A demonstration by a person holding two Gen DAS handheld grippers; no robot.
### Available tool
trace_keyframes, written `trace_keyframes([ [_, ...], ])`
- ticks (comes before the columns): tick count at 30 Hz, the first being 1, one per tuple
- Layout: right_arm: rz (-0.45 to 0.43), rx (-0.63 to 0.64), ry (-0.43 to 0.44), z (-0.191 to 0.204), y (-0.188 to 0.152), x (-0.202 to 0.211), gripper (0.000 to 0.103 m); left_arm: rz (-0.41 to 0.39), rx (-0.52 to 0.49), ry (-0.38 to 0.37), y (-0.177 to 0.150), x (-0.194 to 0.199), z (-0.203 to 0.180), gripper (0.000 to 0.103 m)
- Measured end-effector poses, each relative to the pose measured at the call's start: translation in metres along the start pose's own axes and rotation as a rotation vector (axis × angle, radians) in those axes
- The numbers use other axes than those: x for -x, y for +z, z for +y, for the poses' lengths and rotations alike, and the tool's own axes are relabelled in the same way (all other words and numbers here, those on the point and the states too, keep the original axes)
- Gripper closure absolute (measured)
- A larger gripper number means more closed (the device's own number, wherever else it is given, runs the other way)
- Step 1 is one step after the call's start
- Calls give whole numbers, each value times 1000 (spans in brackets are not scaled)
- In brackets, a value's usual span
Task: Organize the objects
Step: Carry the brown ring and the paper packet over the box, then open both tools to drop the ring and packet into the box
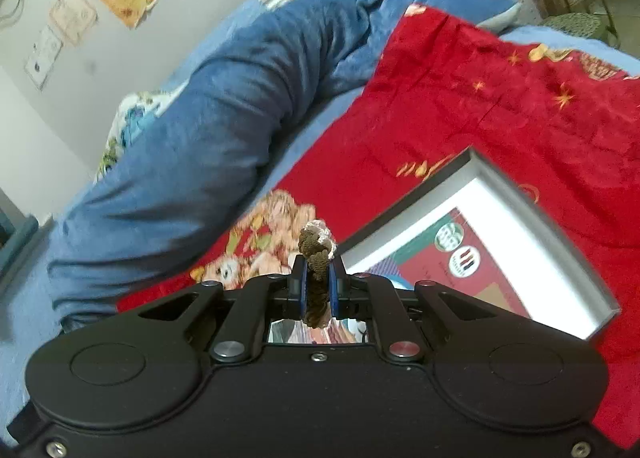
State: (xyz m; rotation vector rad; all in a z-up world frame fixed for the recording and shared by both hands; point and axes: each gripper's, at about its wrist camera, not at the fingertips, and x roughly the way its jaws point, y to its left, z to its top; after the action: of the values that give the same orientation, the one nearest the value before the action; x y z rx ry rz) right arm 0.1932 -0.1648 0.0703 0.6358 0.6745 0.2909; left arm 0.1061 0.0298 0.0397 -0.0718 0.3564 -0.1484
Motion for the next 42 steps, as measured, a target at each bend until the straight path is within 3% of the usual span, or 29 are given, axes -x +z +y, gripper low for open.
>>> trace_keyframes([
  [4, 54, 72, -8, 7, -14, -15, 92, 29, 45, 16, 1, -10, 4, 69],
  [9, 128, 113, 50, 1, -26, -29, 92, 39, -11, 50, -3, -14, -4, 68],
  [14, 179, 124, 43, -9, -32, -33, 92, 68, -33, 53, -9, -17, -8, 68],
  [19, 193, 134, 45, -21, -39, -29, 92, 113, -15, 32, -11, -23, -8, 68],
  [32, 239, 187, 17, -28, -50, -27, 92, 158, -85, 86, -19, -32, -15, 67],
  [36, 229, 172, 18, -33, -48, -22, 85, 172, -93, 78, -20, -35, -19, 62],
  [38, 228, 155, 16, -36, -46, -21, 75, 158, -107, 87, -21, -33, -21, 62],
  [39, 227, 153, 7, -37, -45, -20, 73, 153, -116, 89, -20, -31, -23, 49],
  [42, 214, 157, 7, -41, -40, -13, 65, 130, -125, 87, -19, -26, -26, 42],
])
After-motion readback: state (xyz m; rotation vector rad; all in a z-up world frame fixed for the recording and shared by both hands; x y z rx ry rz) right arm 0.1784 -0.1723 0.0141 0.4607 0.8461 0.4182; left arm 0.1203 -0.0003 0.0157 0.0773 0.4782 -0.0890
